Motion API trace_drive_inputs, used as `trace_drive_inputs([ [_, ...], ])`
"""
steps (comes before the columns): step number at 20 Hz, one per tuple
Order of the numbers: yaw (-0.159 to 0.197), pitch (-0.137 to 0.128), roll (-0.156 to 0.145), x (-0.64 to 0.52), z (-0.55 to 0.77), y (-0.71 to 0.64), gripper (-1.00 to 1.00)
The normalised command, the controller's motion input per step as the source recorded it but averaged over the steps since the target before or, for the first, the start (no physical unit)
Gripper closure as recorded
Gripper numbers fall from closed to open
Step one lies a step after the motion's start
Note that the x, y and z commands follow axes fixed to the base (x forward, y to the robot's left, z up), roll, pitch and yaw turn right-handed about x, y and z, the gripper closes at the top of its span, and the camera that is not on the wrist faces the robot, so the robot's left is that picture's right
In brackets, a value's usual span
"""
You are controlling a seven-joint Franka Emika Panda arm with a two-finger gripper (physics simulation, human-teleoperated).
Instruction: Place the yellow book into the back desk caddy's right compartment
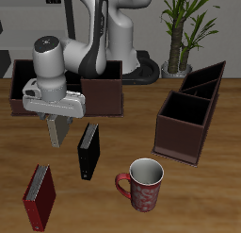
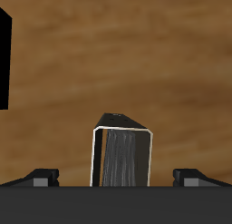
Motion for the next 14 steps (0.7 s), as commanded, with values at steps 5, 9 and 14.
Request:
trace_drive_inputs([
  [5, 0.002, 0.020, 0.032, 0.05, -0.10, 0.23, 1.00],
  [9, 0.004, 0.001, 0.009, 0.02, 0.09, 0.10, 1.00],
  [14, -0.004, -0.029, -0.009, -0.02, 0.30, 0.05, 1.00],
])
